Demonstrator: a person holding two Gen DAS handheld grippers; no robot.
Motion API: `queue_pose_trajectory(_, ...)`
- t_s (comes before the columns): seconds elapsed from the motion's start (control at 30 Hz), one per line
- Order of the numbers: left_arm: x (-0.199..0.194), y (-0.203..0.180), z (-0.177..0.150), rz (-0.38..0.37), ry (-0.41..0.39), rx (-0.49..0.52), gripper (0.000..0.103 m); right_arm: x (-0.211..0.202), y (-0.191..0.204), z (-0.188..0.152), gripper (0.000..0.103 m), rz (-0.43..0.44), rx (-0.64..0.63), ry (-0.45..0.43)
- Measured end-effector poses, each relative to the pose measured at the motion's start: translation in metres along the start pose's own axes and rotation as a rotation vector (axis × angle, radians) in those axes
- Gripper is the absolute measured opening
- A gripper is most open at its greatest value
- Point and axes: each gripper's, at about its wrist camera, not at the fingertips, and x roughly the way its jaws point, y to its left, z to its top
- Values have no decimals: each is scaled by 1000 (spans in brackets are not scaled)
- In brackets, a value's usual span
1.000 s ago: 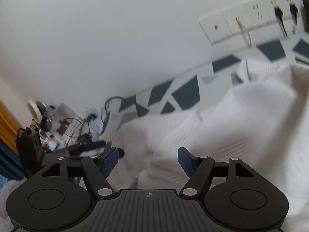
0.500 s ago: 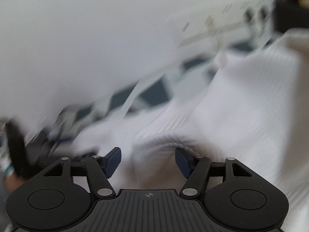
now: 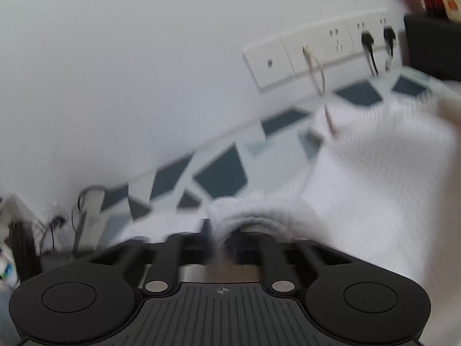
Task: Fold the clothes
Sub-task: 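Grasp the sweatshirt edge with the left gripper while the right gripper grasps another edge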
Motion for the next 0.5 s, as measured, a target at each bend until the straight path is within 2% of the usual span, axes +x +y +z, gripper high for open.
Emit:
queue_pose_trajectory(0.07,-14,4,1,29,-23,-25,8,-9,-3,38,7,43,22,-87)
queue_pose_trajectory(0.2,-77,18,1,81,-164,-157,8,-42,-4,103,7,198,77,-225)
queue_pose_trajectory(0.33,-157,18,-8,106,-292,-248,8,-74,11,137,7,382,-49,-186)
queue_pose_trajectory(0.43,-207,13,-24,132,-324,-289,8,-87,20,150,7,512,-121,-143)
queue_pose_trajectory(0.5,-228,11,-32,187,-318,-316,8,-83,26,159,7,573,-131,-117)
